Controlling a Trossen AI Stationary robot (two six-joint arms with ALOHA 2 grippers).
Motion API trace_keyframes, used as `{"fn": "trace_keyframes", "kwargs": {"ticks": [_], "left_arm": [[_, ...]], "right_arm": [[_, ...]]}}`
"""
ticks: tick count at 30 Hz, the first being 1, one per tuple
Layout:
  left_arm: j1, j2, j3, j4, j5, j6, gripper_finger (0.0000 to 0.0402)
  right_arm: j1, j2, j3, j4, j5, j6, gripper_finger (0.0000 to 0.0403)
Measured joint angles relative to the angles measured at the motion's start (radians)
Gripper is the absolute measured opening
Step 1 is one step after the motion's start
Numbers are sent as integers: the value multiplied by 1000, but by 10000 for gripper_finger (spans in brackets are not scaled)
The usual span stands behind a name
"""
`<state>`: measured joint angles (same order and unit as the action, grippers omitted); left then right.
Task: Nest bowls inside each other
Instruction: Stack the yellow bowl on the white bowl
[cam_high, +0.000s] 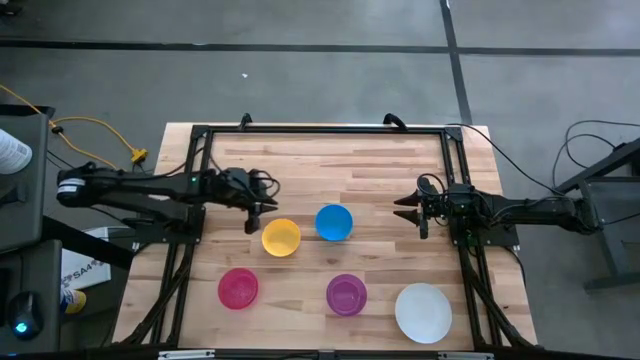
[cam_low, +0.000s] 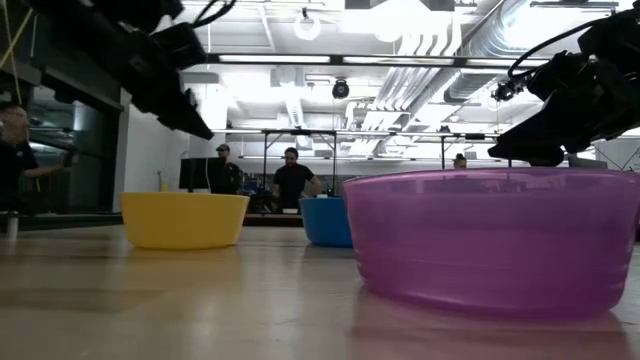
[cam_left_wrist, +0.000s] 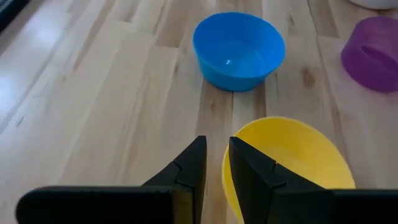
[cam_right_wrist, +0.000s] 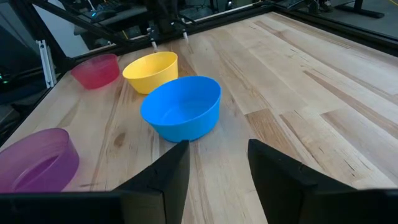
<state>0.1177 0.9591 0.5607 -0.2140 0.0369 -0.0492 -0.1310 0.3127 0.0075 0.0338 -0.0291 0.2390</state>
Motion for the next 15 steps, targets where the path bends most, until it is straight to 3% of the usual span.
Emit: {"fn": "trace_keyframes", "kwargs": {"ticks": [8, 15], "left_arm": [[0, 147, 133, -31, 2, -6, 69], [0, 192, 182, -67, 2, -77, 69]], "right_arm": [[0, 0, 0, 0, 0, 0, 156], [0, 0, 0, 0, 0, 0, 156]]}}
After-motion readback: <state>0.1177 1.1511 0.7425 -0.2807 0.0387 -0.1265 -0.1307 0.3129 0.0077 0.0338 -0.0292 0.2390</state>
